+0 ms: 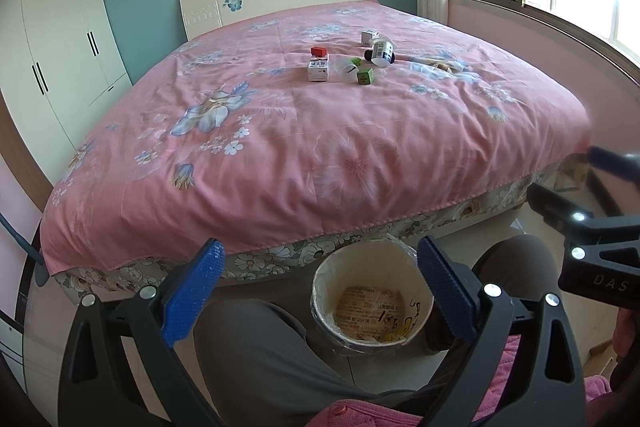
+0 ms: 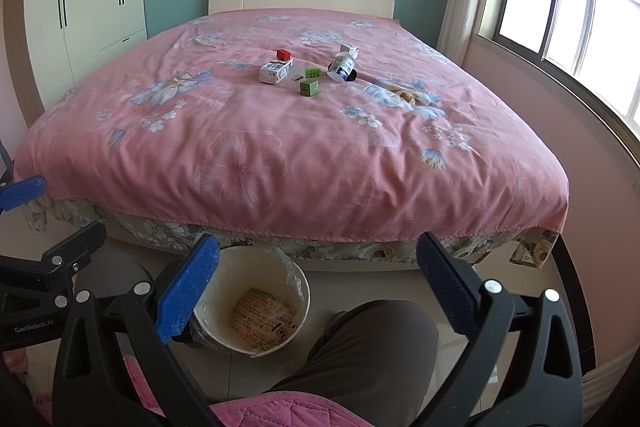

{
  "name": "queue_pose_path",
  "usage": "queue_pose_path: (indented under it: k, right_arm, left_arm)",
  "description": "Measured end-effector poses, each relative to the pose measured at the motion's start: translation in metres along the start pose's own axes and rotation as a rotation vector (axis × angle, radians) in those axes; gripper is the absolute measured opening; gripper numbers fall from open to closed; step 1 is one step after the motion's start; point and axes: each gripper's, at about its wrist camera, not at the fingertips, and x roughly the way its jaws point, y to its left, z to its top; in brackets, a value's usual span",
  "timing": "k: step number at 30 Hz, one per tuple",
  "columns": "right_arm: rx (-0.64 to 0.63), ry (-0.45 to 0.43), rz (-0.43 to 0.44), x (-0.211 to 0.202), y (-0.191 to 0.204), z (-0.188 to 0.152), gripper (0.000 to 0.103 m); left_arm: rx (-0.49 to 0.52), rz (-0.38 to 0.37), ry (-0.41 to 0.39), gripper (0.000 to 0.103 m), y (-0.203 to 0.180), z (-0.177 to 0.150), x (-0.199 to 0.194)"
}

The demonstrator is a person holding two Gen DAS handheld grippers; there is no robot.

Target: Collect trash

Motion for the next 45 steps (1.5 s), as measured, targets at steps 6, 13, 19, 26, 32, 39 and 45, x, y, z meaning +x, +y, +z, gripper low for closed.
queue_pose_path:
  k: [6, 13, 19, 26, 32, 39, 45]
  right_arm:
    - [-0.01, 0.015, 0.008, 0.007, 0.002, 0.0, 0.096]
    - [-0.026, 0.028, 0.004, 0.02, 0.002, 0.011, 0.096]
    - [-0.006, 0.019, 0.009, 0.034, -0.011, 0.037, 0.096]
    - [0.017, -0.041, -0.007, 0.052, -0.039, 0.087, 0.096]
    - [0.03, -0.077, 0.011, 0.079, -0.059, 0.136, 0.096]
    - [0.007, -0.059, 0.144, 0.133, -0.065, 0.183, 0.096]
    - [-0.049, -0.015, 0.248, 0.191, -0.065, 0.208, 0.096]
  left_arm:
    - [-0.003, -0.005, 0.019, 0.098, -0.001, -0.002, 0.006]
    - [0.006, -0.03, 0.047, 0.098, -0.003, 0.009, 0.022]
    - [0.003, -0.048, 0.057, 0.098, 0.001, 0.037, 0.041]
    - [-0.01, -0.078, 0.061, 0.098, 0.01, 0.089, 0.076]
    - [-0.033, -0.087, 0.079, 0.098, 0.02, 0.141, 0.122]
    - [-0.063, -0.108, 0.134, 0.098, 0.031, 0.201, 0.189]
    - [-0.102, -0.101, 0.185, 0.098, 0.047, 0.246, 0.254]
